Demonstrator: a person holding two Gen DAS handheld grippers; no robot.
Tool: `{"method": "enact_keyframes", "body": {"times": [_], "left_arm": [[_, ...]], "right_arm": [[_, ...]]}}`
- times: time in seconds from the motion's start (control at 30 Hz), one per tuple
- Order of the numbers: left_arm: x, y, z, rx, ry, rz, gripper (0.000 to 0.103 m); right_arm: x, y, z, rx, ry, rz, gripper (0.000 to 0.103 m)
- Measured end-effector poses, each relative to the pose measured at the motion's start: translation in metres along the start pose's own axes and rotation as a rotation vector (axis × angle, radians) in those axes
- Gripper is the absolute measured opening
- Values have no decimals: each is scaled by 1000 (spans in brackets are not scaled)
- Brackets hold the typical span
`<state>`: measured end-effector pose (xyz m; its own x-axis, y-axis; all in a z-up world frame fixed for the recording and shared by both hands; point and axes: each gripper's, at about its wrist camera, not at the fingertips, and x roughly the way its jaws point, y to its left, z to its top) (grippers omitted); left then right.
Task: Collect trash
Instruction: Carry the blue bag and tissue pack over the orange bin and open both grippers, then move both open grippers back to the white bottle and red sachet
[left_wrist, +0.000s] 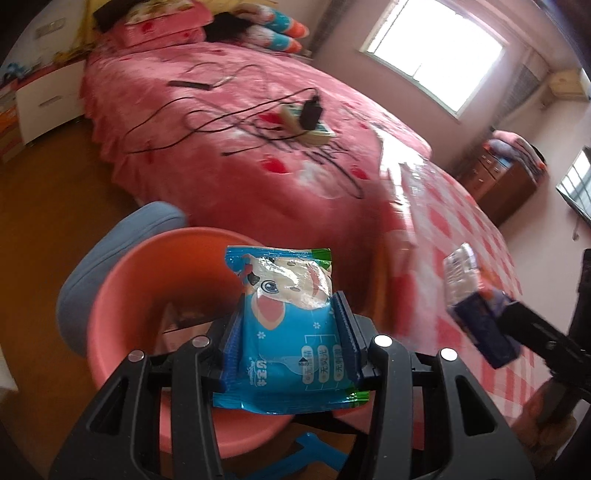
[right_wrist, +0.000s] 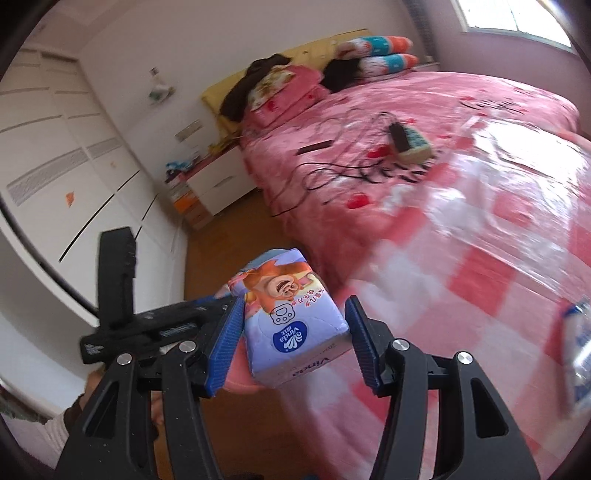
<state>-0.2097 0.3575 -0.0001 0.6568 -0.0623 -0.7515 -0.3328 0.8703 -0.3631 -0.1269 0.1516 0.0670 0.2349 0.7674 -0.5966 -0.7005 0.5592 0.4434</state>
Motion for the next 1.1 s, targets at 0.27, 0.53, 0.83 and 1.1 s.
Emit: {"method": "enact_keyframes", "body": {"times": [0.27,0.53,0.83,1.1], "left_arm": [[3,47,-4,-102,-3,92,77],[5,45,-7,-84,-3,98,82],[7,15,-9,-14,0,59,82],[7,-21,-8,49,5,17,82]], "right_arm": [[29,19,-5,-23,18,9,81],[-12,-14,-13,40,-81,-119,88],[-35,-30,-26,42,-130,-221,90],[-52,-41,-34,55,-157,-265,90]]}}
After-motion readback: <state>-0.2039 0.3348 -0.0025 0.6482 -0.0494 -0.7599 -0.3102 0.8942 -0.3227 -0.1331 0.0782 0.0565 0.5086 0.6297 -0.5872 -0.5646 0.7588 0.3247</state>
